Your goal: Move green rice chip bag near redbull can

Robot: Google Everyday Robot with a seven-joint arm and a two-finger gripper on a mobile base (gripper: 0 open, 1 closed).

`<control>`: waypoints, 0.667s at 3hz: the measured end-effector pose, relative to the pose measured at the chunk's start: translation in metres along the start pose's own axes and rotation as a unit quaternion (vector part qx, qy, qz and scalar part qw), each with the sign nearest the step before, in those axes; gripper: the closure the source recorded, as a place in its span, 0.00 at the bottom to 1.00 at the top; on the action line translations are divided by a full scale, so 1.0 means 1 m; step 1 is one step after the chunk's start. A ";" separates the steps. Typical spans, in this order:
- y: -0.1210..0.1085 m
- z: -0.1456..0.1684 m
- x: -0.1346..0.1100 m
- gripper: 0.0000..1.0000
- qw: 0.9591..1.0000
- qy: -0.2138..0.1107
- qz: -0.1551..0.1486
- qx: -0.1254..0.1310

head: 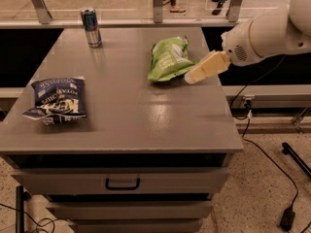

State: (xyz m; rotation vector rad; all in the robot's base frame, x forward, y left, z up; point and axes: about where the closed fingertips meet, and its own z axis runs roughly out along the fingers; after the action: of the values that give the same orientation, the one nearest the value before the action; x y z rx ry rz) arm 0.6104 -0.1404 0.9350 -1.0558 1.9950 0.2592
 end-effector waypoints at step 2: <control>0.004 0.063 0.021 0.00 1.000 0.012 0.017 -0.017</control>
Offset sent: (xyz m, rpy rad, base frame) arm 0.0461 0.0340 -0.0848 0.0388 0.0678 0.0030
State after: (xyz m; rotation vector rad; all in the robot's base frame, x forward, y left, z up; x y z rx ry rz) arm 0.6378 -0.1179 0.8791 -1.0512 2.0375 0.3026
